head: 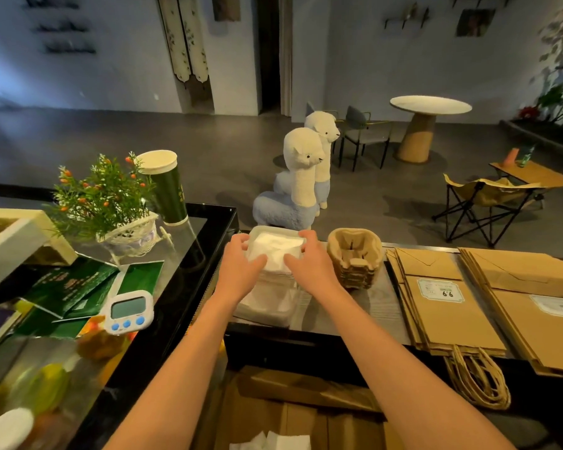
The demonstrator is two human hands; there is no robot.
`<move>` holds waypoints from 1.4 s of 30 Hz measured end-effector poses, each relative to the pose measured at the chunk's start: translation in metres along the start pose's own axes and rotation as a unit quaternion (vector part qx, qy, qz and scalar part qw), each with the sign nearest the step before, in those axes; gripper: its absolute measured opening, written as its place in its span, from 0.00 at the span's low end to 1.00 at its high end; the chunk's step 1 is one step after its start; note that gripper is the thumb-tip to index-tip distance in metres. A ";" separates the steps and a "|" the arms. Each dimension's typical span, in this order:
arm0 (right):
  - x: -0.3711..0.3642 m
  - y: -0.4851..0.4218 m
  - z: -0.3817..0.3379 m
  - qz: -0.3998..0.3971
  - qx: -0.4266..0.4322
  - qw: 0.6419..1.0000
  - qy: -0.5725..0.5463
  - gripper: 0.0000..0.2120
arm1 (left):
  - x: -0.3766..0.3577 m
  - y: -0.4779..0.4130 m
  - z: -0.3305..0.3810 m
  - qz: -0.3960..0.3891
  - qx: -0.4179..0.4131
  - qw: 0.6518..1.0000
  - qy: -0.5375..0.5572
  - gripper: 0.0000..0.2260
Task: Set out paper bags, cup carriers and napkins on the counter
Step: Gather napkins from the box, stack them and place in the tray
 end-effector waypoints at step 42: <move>-0.011 0.028 -0.012 -0.016 0.156 0.919 0.362 0.15 | -0.010 0.018 0.017 -0.079 -0.150 0.936 -0.307 0.15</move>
Point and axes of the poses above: each hand's wrist, its own y-axis away from the middle knuckle, its own x-axis out of the back of the hand, z = x × y, the point moved 7 cm from there along -y, towards the middle knuckle, and after that the axes turned 4 degrees about -y, right-handed, at the moved point
